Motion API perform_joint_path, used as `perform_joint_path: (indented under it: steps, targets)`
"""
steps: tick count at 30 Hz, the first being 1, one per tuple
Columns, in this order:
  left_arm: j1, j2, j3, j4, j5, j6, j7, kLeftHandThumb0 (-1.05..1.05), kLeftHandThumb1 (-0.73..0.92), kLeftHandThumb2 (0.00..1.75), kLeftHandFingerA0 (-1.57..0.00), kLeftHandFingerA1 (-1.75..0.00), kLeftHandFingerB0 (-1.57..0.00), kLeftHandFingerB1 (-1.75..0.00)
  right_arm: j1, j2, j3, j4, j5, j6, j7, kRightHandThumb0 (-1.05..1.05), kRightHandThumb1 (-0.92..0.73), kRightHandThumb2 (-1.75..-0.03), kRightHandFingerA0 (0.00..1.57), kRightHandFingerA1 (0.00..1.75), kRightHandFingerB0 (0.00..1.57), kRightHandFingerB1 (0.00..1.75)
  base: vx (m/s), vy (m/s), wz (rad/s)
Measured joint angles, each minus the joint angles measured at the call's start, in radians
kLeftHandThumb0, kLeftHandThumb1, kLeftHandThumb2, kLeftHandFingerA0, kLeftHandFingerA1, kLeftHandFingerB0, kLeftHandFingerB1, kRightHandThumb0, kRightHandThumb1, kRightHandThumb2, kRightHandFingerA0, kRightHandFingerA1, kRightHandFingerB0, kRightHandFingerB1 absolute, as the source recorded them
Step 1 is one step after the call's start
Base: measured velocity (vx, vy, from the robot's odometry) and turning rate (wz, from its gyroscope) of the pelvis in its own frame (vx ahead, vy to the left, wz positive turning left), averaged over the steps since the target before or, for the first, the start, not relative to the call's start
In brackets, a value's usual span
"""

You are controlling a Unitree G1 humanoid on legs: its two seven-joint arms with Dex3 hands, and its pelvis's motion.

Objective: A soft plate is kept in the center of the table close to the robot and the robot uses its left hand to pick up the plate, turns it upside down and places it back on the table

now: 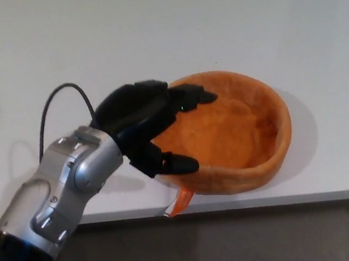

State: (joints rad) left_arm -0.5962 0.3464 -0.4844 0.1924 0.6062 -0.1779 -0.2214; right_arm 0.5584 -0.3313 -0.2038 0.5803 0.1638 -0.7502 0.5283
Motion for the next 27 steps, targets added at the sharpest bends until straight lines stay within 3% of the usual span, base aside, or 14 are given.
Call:
perform_joint_path:
  steps: [1, 4, 9, 10, 12, 13, 14, 15, 16, 18, 19, 24, 25, 27]
  targets:
    - [0.005, 0.001, -0.005, 0.000, 0.004, 0.000, -0.002, -1.05, 0.55, 1.04, -0.25, -0.45, -0.20, -0.37, -0.007, 0.000, 0.000, 0.012, 0.000, -0.002, 0.001, -0.65, -0.86, -0.67, 0.44, 0.34, 0.30, 0.31, 0.00, 0.000, 0.00]
    - [0.012, 0.003, -0.016, 0.000, 0.015, 0.000, -0.008, -1.05, 0.55, 1.04, -0.25, -0.44, -0.21, -0.37, -0.024, -0.001, 0.000, 0.046, 0.000, -0.005, 0.001, -0.67, -0.86, -0.66, 0.44, 0.34, 0.31, 0.31, 0.00, 0.000, 0.00]
    - [0.028, 0.003, -0.034, 0.000, 0.032, 0.000, -0.020, -1.05, 0.55, 1.02, -0.26, -0.45, -0.22, -0.37, -0.047, -0.005, -0.001, 0.084, -0.004, -0.017, 0.002, -0.65, -0.86, -0.64, 0.43, 0.32, 0.31, 0.30, 0.00, 0.000, 0.00]
    - [0.032, 0.003, -0.039, 0.000, 0.037, 0.000, -0.020, -1.05, 0.73, 0.65, -0.32, -0.37, -0.27, -0.29, -0.053, -0.007, -0.001, 0.095, -0.005, -0.020, 0.002, -0.63, -0.86, -0.66, 0.43, 0.34, 0.30, 0.30, 0.00, 0.000, 0.00]
    - [0.040, 0.003, -0.051, 0.000, 0.049, 0.000, -0.021, -1.05, 0.73, 0.65, -0.31, -0.37, -0.26, -0.28, -0.069, -0.009, -0.001, 0.131, -0.008, -0.029, 0.002, -0.62, -0.86, -0.66, 0.44, 0.34, 0.30, 0.31, 0.00, 0.000, 0.00]
    - [0.043, 0.005, -0.055, 0.000, 0.054, 0.000, -0.021, -1.02, 0.55, 1.01, -0.28, -0.44, -0.19, -0.36, -0.075, -0.009, -0.001, 0.144, -0.009, -0.033, 0.002, -0.63, -0.86, -0.66, 0.45, 0.34, 0.30, 0.31, 0.00, 0.000, 0.00]
    - [0.045, 0.006, -0.059, 0.000, 0.060, 0.000, -0.023, -1.02, 0.55, 1.01, -0.28, -0.44, -0.19, -0.36, -0.081, -0.009, -0.001, 0.157, -0.010, -0.037, 0.002, -0.63, -0.86, -0.66, 0.45, 0.34, 0.30, 0.31, 0.00, 0.000, 0.00]
    - [0.046, 0.008, -0.066, 0.000, 0.069, 0.000, -0.023, -1.04, 0.72, 0.64, -0.33, -0.35, -0.28, -0.29, -0.081, -0.009, 0.000, 0.158, -0.011, -0.043, 0.002, -0.65, -0.86, -0.67, 0.45, 0.34, 0.30, 0.31, 0.00, 0.000, 0.00]
    - [0.046, 0.012, -0.075, 0.000, 0.083, 0.000, -0.023, -0.98, 0.55, 0.95, -0.31, -0.44, -0.27, -0.39, -0.080, -0.009, 0.000, 0.152, -0.011, -0.049, 0.002, -0.65, -0.86, -0.67, 0.44, 0.34, 0.30, 0.31, 0.00, 0.000, 0.00]
    - [0.046, 0.018, -0.094, 0.002, 0.110, 0.000, -0.021, -0.94, 0.74, 0.64, -0.40, -0.35, -0.31, -0.30, -0.079, -0.010, 0.000, 0.143, -0.013, -0.053, 0.002, -0.63, -0.86, -0.66, 0.46, 0.34, 0.31, 0.31, 0.00, 0.000, 0.00]
    - [0.046, 0.022, -0.104, 0.003, 0.124, 0.000, -0.017, -0.91, 0.61, 1.00, -0.32, -0.47, -0.23, -0.43, -0.079, -0.010, 0.000, 0.143, -0.014, -0.055, 0.002, -0.62, -0.85, -0.66, 0.47, 0.35, 0.32, 0.31, 0.00, 0.000, 0.00]
    - [0.045, 0.042, -0.155, 0.019, 0.204, 0.009, 0.014, -0.90, 0.60, 0.99, -0.20, -0.46, -0.15, -0.41, -0.051, -0.005, 0.005, 0.098, -0.018, -0.061, 0.001, -0.63, -0.86, -0.67, 0.48, 0.37, 0.35, 0.32, 0.00, 0.000, 0.00]
    - [0.044, 0.042, -0.164, 0.025, 0.218, 0.013, 0.018, -0.94, 0.76, 0.64, -0.24, -0.34, -0.18, -0.27, -0.044, -0.004, 0.005, 0.085, -0.019, -0.061, 0.001, -0.65, -0.86, -0.67, 0.46, 0.35, 0.35, 0.32, 0.00, 0.000, 0.00]
    - [0.039, 0.042, -0.187, 0.048, 0.258, 0.029, 0.024, -0.95, 0.74, 0.64, -0.29, -0.35, -0.23, -0.28, -0.030, -0.001, 0.008, 0.061, -0.021, -0.063, 0.001, -0.66, -0.86, -0.67, 0.48, 0.36, 0.36, 0.33, 0.00, 0.000, 0.00]
